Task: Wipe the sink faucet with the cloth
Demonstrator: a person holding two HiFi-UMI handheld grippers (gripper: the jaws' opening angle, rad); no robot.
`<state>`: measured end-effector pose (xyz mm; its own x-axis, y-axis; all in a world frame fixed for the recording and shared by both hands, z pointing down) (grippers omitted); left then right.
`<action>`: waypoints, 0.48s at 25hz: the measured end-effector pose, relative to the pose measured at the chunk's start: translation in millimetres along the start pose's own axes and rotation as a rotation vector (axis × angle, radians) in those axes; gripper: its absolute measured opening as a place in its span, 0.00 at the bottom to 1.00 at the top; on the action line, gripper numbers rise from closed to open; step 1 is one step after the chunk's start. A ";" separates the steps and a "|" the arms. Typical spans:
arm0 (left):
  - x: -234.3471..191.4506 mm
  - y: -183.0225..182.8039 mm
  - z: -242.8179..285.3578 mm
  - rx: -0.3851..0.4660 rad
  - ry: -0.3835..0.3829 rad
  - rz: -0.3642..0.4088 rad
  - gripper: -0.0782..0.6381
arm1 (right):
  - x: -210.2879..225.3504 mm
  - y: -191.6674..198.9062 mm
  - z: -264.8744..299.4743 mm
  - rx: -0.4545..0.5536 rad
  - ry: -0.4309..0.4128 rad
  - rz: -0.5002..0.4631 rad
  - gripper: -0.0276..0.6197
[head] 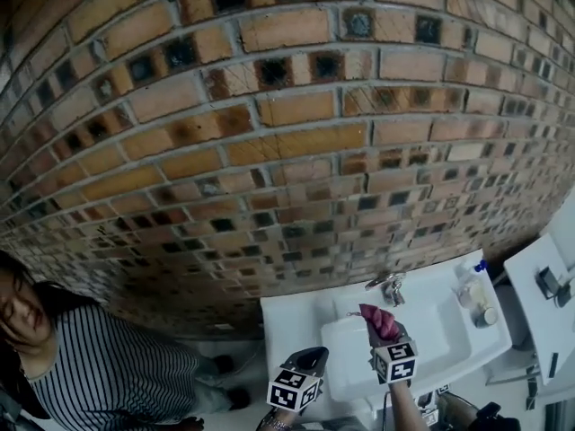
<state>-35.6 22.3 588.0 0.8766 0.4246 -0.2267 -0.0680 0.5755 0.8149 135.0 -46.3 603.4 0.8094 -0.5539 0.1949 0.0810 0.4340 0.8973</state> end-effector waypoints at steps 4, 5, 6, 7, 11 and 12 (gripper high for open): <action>5.3 25.3 -34.0 0.017 0.046 0.019 0.13 | -95.8 49.6 -34.3 0.005 0.048 0.135 0.13; 5.9 32.2 -45.3 0.025 0.059 0.026 0.13 | -118.4 59.5 -41.1 0.001 0.067 0.157 0.13; 6.0 42.7 -58.7 0.029 0.067 0.026 0.12 | -142.4 69.9 -48.4 -0.008 0.083 0.173 0.13; 5.7 57.6 -74.0 0.028 0.070 0.015 0.12 | -168.0 81.3 -56.9 -0.022 0.092 0.180 0.14; 9.3 129.3 -131.2 -0.009 0.085 -0.036 0.12 | -257.5 118.2 -94.8 -0.053 0.105 0.187 0.14; 13.3 142.7 -143.6 -0.027 0.095 -0.027 0.12 | -273.7 123.9 -105.1 -0.060 0.114 0.191 0.14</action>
<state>-102.1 210.5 624.6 0.8293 0.4722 -0.2988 -0.0591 0.6058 0.7934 -15.4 233.7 619.6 0.8737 -0.3751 0.3099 -0.0484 0.5668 0.8225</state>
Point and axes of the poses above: the fingertips, and each gripper's own axes: z forward along the fingers, x to its right, y out of its underside, the point moved 5 cm from there along -z, backward along the fingers, and after that the axes turned 10 degrees about -y, right-handed, at the moved point
